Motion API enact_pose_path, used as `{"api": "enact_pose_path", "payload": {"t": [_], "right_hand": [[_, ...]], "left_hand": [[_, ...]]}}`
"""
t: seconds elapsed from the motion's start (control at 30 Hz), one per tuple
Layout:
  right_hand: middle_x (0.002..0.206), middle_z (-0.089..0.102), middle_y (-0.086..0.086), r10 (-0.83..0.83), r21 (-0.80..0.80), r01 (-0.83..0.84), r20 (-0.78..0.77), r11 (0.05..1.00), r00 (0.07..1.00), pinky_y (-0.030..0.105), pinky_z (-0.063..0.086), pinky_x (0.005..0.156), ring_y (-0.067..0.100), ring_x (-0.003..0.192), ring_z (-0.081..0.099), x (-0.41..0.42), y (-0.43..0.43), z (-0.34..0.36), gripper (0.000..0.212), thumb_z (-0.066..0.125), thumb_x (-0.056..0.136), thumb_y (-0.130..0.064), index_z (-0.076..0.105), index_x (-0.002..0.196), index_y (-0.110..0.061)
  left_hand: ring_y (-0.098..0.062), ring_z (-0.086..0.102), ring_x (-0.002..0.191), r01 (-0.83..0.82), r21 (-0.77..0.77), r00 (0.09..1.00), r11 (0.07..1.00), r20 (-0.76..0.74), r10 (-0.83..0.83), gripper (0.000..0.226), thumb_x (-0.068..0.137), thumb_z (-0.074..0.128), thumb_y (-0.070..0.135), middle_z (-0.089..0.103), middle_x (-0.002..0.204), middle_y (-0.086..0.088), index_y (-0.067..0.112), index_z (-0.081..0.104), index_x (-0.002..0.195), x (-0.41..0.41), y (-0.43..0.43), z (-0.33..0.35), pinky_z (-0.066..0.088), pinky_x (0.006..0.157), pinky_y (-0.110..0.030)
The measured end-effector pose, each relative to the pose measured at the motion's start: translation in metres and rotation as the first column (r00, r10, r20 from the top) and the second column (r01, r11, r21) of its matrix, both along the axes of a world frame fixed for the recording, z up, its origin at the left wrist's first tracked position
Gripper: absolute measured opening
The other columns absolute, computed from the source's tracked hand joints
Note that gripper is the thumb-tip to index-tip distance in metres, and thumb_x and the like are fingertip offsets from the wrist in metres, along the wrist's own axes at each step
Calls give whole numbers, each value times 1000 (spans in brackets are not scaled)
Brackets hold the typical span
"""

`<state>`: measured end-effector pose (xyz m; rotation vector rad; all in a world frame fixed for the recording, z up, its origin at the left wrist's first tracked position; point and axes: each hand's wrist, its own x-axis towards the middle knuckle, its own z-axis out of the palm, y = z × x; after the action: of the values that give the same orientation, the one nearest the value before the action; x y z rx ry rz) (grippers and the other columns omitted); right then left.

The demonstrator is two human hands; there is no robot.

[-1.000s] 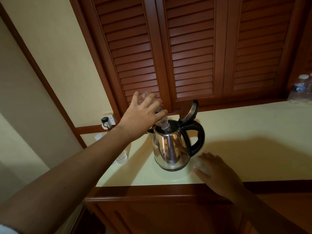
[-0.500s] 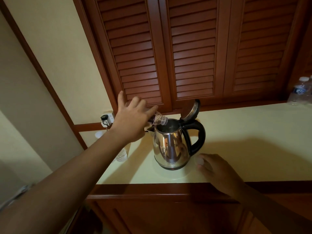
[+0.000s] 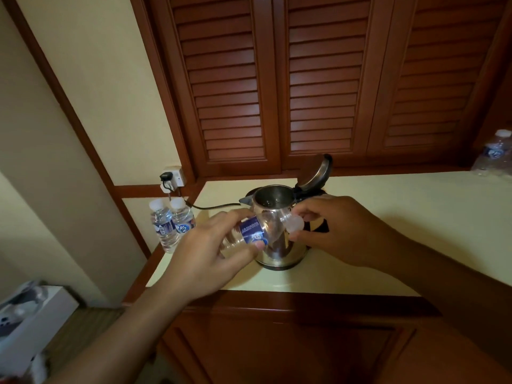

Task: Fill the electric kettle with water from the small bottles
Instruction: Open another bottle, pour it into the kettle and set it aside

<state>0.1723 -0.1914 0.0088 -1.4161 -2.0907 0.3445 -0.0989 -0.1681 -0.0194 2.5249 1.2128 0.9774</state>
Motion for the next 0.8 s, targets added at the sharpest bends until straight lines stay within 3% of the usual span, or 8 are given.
{"api": "enact_pose_path", "payload": {"t": [0.1,0.27,0.37,0.47,0.53,0.6,0.67,0.8], "right_hand": [[104,63,-20,28,-23,-27,24,999,999,22,46,83,-1,100,57,-3,-2,5,29,73,87,-39,66,115,-36],[97,67,-28,34,-33,-38,-123,999,992,1,44,79,-11,96,63,1,-8,-2,30,77,85,-28,69,113,-34],[98,72,-22,44,-35,-56,-269,998,962,5,48,80,-7,93,68,10,-12,-7,32,79,82,-20,70,111,-32],[102,72,-17,71,-5,-76,-299,997,952,10,51,81,-1,96,69,19,-15,-9,35,80,81,-16,74,114,-26],[102,71,-19,77,2,-80,-304,997,950,10,50,81,0,97,68,26,-19,-8,36,79,79,-21,75,114,-25],[99,69,-20,73,11,-73,-314,997,947,9,49,79,0,95,68,36,-23,-5,35,75,78,-27,75,113,-25],[96,67,-20,62,29,-55,-309,998,949,8,47,77,-1,93,66,48,-28,-1,35,71,79,-32,75,113,-25],[97,68,-17,78,54,-65,-293,996,953,10,48,77,6,95,66,80,-30,11,33,62,81,-39,72,112,-33]], "left_hand": [[-13,70,84,21,16,999,1000,37,-21,50,93,63,63,69,109,17,39,61,136,-2,-8,-1,58,72,-42],[-8,71,93,55,-62,992,997,117,-47,44,89,68,55,74,104,18,35,71,128,5,-15,5,57,75,-32],[-6,71,94,80,-129,988,988,141,-62,39,87,69,52,76,102,21,39,74,124,12,-15,7,53,75,-18],[-3,73,93,138,-234,978,962,184,-96,28,95,74,35,78,102,23,42,75,123,24,-14,7,51,72,-12],[3,73,78,225,-374,945,900,308,-108,23,98,73,24,80,92,20,36,78,117,35,-16,7,50,64,-9],[-4,71,62,321,-467,901,824,418,-115,15,98,73,32,80,79,4,29,82,109,48,-17,7,52,57,-16],[-21,66,51,425,-554,841,716,533,-86,23,92,74,38,73,70,-17,20,83,103,65,-16,3,53,54,-29],[-28,59,48,616,-654,706,439,705,61,55,82,77,44,65,73,-34,-7,73,102,105,-7,-12,48,50,-27]]}}
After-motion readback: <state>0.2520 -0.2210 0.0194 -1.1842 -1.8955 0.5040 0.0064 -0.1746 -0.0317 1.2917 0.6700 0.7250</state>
